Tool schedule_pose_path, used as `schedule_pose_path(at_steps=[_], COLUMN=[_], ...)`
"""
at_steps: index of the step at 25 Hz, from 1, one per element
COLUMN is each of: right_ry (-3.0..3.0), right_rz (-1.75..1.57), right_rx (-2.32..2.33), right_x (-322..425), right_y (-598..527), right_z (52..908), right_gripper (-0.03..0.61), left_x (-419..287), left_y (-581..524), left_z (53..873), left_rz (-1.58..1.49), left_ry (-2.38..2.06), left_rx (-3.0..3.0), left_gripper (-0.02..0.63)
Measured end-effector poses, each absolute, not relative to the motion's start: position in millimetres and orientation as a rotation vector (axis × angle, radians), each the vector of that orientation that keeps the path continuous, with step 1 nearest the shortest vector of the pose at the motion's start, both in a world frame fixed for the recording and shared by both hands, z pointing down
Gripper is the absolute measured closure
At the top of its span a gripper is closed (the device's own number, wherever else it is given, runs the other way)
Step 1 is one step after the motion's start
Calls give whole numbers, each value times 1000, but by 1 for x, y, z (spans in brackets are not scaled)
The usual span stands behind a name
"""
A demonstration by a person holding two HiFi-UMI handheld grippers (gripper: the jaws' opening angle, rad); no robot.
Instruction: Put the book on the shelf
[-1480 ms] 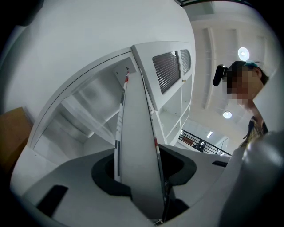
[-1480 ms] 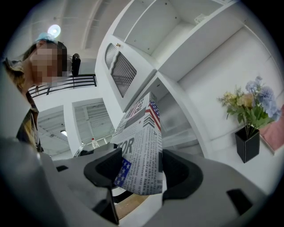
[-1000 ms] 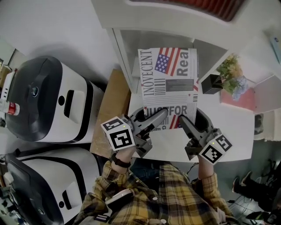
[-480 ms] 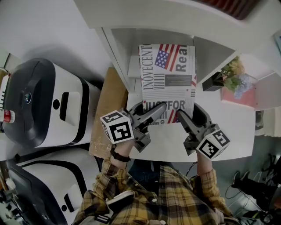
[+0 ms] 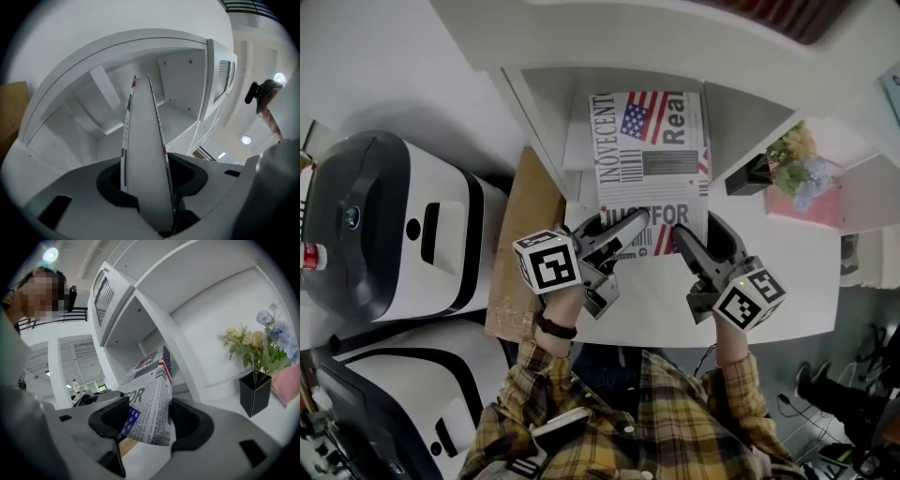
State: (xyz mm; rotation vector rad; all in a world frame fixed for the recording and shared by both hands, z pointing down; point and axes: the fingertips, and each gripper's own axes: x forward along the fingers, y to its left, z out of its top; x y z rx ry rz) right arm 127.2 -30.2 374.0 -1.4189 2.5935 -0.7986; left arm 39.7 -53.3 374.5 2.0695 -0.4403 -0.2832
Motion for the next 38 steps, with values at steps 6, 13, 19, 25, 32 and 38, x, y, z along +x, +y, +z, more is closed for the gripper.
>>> schedule_pose_path(at_steps=[6,13,19,25,32,38], right_ry=[2596,2698,2798,2868,2918,2917], right_rz=[-735,-573,-391,-260,-224,-199], right_rx=[-1449,-1493,-1463,-1530,-1538,-1639], right_x=[129,128,122,119,118,116], right_y=[-26,-18,2,11,9,-27], right_z=[371,364,359,367,370,369], right_gripper=[305,305,279,261,253,253], left_x=[41,42,40,41,44,44], left_y=[-51,-54,-59,-54,-62,-86], left_z=[376,376,374,378,373,365], left_rz=[-301,-337,-328,-338,-325,-364], left_ry=[-416,-392,-403,-364,-341,-282], left_rx=[2041,1987,1999,1900,1855,1796], left_gripper=[423,425,425,426,431,436])
